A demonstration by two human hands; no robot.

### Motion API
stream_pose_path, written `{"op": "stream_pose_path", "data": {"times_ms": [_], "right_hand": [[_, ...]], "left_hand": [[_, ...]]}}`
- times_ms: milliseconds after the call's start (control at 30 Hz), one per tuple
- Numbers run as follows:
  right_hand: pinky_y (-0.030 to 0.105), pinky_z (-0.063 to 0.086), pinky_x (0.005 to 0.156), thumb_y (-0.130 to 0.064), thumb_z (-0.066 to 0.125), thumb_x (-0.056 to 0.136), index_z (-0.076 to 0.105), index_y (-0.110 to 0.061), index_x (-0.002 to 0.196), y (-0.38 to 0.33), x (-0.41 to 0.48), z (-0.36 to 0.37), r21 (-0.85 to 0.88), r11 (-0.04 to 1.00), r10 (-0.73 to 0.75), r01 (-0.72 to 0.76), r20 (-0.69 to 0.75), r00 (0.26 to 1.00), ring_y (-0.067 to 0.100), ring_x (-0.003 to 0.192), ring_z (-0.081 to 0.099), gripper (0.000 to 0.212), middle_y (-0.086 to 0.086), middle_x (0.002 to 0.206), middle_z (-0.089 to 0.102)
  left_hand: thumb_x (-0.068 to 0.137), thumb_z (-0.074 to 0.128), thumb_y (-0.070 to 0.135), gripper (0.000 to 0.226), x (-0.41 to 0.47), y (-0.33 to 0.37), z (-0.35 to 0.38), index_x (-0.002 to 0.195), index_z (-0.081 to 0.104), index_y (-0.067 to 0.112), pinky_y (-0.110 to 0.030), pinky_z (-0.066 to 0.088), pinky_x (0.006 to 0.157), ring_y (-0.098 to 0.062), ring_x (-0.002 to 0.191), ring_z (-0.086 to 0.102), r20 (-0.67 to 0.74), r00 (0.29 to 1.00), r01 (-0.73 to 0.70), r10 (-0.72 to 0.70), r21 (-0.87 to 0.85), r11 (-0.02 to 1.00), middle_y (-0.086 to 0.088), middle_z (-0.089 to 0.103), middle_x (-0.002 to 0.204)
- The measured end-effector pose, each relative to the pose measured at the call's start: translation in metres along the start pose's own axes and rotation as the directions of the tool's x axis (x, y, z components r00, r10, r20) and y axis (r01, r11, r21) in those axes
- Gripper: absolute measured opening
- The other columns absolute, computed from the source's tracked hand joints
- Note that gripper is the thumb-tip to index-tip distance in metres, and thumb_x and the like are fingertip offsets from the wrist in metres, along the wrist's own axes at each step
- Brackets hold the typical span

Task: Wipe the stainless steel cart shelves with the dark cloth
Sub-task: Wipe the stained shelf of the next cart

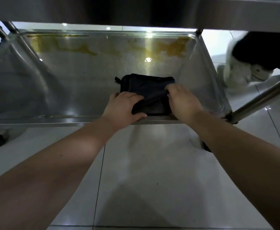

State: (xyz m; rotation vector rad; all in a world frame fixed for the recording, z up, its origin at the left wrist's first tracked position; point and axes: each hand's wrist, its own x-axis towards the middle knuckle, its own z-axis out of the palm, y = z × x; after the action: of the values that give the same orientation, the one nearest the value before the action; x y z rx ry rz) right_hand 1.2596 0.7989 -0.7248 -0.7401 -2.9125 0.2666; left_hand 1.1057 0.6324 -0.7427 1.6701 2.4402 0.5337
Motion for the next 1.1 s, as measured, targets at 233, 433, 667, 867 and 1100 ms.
{"op": "stream_pose_path", "data": {"times_ms": [233,433,667,867,1100], "right_hand": [[0.025,0.031,0.084,-0.009,0.041,0.098,0.052,0.0,0.119,-0.021,0.009,-0.023,0.338,0.941,0.097,-0.019,-0.217,0.971,0.03,0.108,0.047,0.025,0.013,0.113,0.051],[0.025,0.041,0.082,-0.026,0.071,0.089,0.06,-0.007,0.113,-0.011,0.005,-0.074,0.406,0.909,0.014,0.095,-0.256,0.966,0.019,0.095,0.05,0.033,-0.008,0.094,0.051],[0.019,0.046,0.062,-0.02,0.077,0.084,0.065,-0.01,0.103,-0.001,0.032,-0.066,0.613,0.739,0.322,-0.28,0.044,0.946,0.015,0.083,0.059,0.024,0.002,0.092,0.06],[0.044,0.032,0.111,-0.022,0.058,0.094,0.045,-0.024,0.143,-0.011,0.026,-0.006,0.283,0.888,0.385,-0.361,-0.029,0.923,0.031,0.133,0.033,0.051,0.009,0.143,0.043],[0.063,-0.01,0.116,-0.069,0.023,0.095,0.001,-0.052,0.152,-0.06,0.043,0.037,-0.008,0.991,0.132,-0.135,0.293,0.947,0.036,0.149,-0.013,0.063,-0.009,0.165,-0.007]], "left_hand": [[0.094,0.061,0.02,0.025,0.018,0.002,-0.021,0.119,0.061,0.018,-0.04,0.041,0.097,-0.029,0.102,0.061,-0.24,0.963,0.096,-0.124,-0.127,0.987,-0.005,0.066,0.112],[0.088,0.067,0.027,0.011,0.022,0.013,-0.079,0.098,0.07,0.024,-0.027,0.05,0.091,-0.006,0.09,0.064,-0.388,0.914,-0.038,-0.12,-0.376,0.926,0.016,0.067,0.093],[0.081,0.08,0.026,0.019,0.044,0.007,-0.06,0.085,0.063,0.03,-0.015,0.052,0.068,-0.005,0.079,0.064,-0.075,0.912,0.259,-0.404,-0.659,0.706,0.008,0.067,0.087],[0.086,0.07,0.031,0.025,0.041,-0.028,-0.008,0.11,0.064,0.025,-0.036,0.047,0.097,-0.018,0.108,0.06,-0.103,0.884,0.346,-0.456,-0.513,0.785,0.004,0.064,0.109],[0.104,0.033,0.031,0.05,0.052,-0.068,-0.005,0.154,0.03,0.026,-0.055,0.001,0.119,-0.028,0.152,0.005,-0.048,0.954,0.299,-0.296,0.062,0.952,-0.003,0.023,0.163]]}}
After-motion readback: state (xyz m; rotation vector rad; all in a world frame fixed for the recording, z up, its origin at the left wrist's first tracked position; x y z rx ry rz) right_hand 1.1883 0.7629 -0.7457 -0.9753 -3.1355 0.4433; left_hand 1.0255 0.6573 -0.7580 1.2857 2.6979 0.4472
